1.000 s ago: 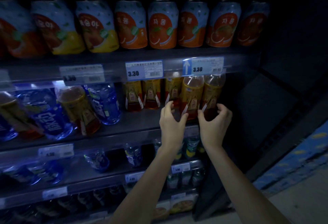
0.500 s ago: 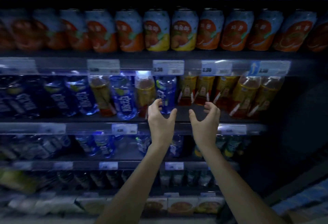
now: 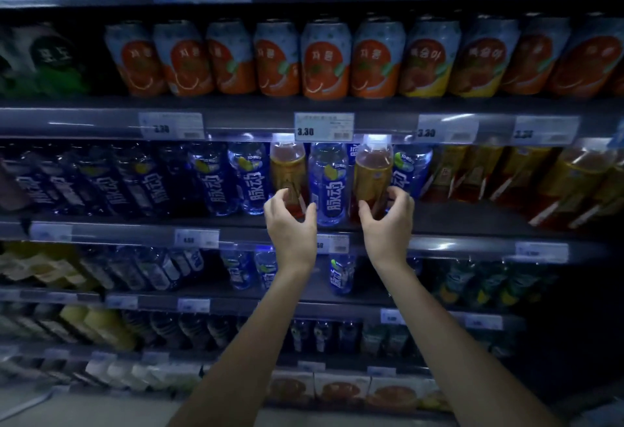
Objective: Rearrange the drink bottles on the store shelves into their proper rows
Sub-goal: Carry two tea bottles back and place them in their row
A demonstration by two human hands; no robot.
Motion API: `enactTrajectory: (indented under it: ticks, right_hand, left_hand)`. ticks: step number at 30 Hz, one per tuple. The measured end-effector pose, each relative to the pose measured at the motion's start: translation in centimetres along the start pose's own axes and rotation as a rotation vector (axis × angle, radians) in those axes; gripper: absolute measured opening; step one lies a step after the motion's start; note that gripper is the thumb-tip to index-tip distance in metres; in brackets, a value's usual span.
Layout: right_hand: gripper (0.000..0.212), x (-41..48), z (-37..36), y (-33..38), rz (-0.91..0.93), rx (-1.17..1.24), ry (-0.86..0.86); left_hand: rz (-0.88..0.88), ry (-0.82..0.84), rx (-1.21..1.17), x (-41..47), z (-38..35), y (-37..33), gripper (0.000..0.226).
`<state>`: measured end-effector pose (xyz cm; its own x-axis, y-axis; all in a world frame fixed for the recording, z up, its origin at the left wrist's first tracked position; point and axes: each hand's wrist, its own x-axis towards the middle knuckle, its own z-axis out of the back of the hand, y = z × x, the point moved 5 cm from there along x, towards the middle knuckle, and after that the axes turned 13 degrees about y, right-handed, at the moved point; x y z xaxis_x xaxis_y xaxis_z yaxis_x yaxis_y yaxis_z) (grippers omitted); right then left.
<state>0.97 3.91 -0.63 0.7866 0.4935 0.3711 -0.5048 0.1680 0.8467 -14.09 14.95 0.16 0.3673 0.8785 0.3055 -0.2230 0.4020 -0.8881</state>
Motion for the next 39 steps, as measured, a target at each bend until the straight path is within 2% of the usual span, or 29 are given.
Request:
enactTrajectory:
  ticks: [5,14,18,23,28,32,39]
  right_hand:
    - [0.057,1.1,-1.1,0.0,-0.052,0.034,-0.075]
    - [0.070,1.5,-1.6,-0.4,-0.051,0.000,-0.088]
    - [0.075,1.5,-2.1,-0.4,-0.048,-0.036,-0.084]
    - [0.076,1.4,-2.5,-1.1,-0.091,0.070,-0.060]
    - [0.079,1.5,-2.3,-1.3,-0.104,0.056,-0.080]
    - [0.071,1.4,-2.3,-1.4,-0.093,-0.009,-0.087]
    - [0.064,0.2,-1.8,-1.7,-0.017,0.070,-0.109]
  left_hand:
    - [0.033,0.052,-0.003,2.3,0.4,1.3,0.068]
    - [0.120,0.067,-0.018,4.5,-1.0,2.9,0.083]
    - [0.148,0.028,-0.050,5.1,-1.6,2.6,0.081]
    - [0.141,-0.015,-0.039,5.4,-1.7,2.4,0.081]
    - [0.149,-0.046,-0.035,5.8,-1.6,2.4,0.077]
    - [0.143,-0.044,-0.064,5.8,-0.9,2.7,0.076]
    - [0.095,-0.066,-0.123,4.2,0.0,3.2,0.070]
